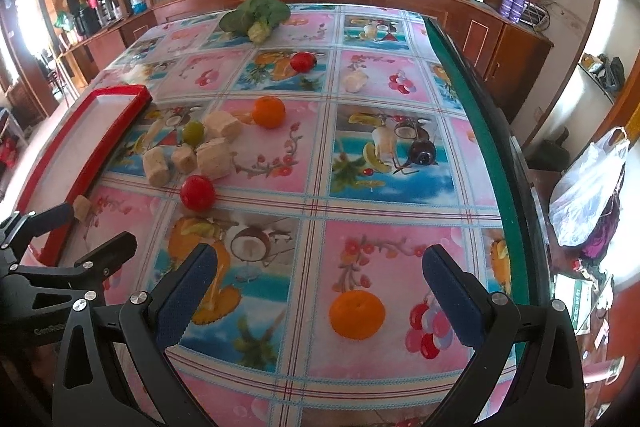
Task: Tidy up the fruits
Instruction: 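Move both tools over the table toward the scattered fruits and blocks, then grasp the red tomato with the right tool while the left tool grasps a beige block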
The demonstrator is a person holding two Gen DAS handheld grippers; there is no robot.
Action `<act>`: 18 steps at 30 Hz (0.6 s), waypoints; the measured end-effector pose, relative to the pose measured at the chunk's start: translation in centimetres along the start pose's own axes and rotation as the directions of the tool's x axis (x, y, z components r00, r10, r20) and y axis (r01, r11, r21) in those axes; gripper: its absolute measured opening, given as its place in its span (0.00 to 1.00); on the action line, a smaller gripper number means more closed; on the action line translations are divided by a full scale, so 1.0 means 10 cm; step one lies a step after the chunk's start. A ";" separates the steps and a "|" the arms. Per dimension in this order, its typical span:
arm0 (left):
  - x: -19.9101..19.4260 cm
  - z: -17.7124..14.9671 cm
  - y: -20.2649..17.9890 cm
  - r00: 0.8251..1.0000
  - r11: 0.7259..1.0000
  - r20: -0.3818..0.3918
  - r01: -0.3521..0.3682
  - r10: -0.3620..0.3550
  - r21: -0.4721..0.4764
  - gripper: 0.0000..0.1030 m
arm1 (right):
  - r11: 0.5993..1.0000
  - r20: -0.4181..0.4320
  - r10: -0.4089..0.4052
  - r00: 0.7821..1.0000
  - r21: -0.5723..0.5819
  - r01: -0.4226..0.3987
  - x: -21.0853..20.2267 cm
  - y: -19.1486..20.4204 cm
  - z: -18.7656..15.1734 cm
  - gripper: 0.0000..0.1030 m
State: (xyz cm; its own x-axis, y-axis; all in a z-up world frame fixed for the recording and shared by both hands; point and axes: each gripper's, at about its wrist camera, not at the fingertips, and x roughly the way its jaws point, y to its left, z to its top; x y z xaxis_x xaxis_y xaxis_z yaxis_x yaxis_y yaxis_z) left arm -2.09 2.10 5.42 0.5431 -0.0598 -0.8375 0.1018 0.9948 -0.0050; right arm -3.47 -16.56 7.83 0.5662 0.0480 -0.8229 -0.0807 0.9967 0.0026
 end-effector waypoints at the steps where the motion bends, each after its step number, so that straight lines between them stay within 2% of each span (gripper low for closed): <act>1: -0.01 0.00 0.02 1.000 1.000 -0.001 0.005 -0.005 0.013 0.98 | 1.000 -0.002 0.010 1.000 -0.002 -0.010 0.02 0.00 0.01 1.00; 6: -0.09 -0.02 0.16 1.000 0.995 -0.002 0.028 -0.028 0.094 0.98 | 0.995 0.003 0.086 0.996 -0.039 -0.086 0.12 0.15 0.08 1.00; 9: -0.11 -0.06 0.24 1.000 0.992 -0.005 0.021 -0.021 0.121 0.98 | 0.986 0.000 0.148 0.989 -0.076 -0.147 0.23 0.33 0.14 0.94; 12: -0.11 -0.10 0.33 0.999 0.993 -0.019 0.036 -0.034 0.114 0.98 | 0.977 -0.032 0.181 0.983 -0.111 -0.183 0.42 0.54 0.21 0.85; 15: -0.09 -0.12 0.43 0.997 0.994 -0.042 0.070 -0.066 0.079 0.98 | 0.970 -0.069 0.179 0.982 -0.155 -0.187 0.62 0.73 0.25 0.74; 18: -0.07 -0.10 0.47 0.996 0.994 -0.043 0.086 -0.083 0.066 0.98 | 0.966 -0.107 0.193 0.975 -0.156 -0.208 0.78 0.81 0.25 0.55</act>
State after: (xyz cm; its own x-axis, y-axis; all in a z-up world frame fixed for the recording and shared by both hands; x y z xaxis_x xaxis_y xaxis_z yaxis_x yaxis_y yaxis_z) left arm -2.79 6.88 5.46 0.4966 -0.1390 -0.8568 0.2033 0.9783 -0.0408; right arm 2.35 -7.93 2.86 0.4485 0.2321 -0.8631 -0.3239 0.9423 0.0851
